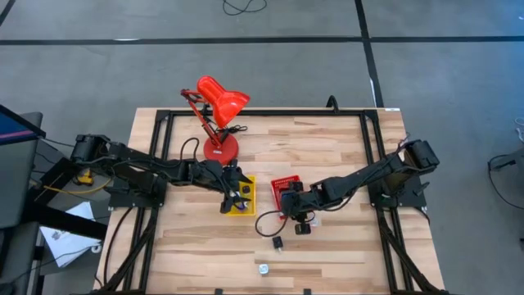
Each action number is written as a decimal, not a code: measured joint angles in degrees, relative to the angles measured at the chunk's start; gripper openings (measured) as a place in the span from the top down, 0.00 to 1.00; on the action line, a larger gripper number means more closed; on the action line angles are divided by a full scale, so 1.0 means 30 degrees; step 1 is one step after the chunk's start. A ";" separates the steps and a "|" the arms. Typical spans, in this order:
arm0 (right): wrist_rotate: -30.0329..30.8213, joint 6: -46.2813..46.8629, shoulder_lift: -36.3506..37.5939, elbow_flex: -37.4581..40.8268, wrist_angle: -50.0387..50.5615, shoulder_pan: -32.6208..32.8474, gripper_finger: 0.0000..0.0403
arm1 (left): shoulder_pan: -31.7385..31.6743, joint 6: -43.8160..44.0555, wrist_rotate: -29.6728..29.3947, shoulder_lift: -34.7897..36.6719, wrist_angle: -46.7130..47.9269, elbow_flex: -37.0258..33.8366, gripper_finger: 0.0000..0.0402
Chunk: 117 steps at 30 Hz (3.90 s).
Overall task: Pick & Place Office items
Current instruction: Put the white digital timer into the red bin, then put the red charger adapter into the yellow bin
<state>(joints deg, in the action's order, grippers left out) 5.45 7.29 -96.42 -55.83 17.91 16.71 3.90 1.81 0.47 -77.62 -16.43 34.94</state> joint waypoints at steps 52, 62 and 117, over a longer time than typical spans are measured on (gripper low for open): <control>0.1138 0.7707 0.4862 0.0022 0.7798 0.1750 0.55 | -0.0007 0.0735 -0.0004 0.0000 -0.0073 0.0000 0.26; 0.3208 1.3046 0.4207 0.0055 1.0267 0.5102 0.48 | -0.0006 0.1103 -0.0004 0.0000 -0.0164 0.0000 0.26; 1.5906 1.3465 -0.1902 1.1832 -1.4715 1.2339 0.48 | -0.0002 0.1075 0.0000 0.0000 -0.5876 -0.0007 0.26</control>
<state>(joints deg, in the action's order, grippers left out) 53.17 47.69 -102.13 -20.34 -26.23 53.73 3.89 5.04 0.47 -77.62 -34.06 34.92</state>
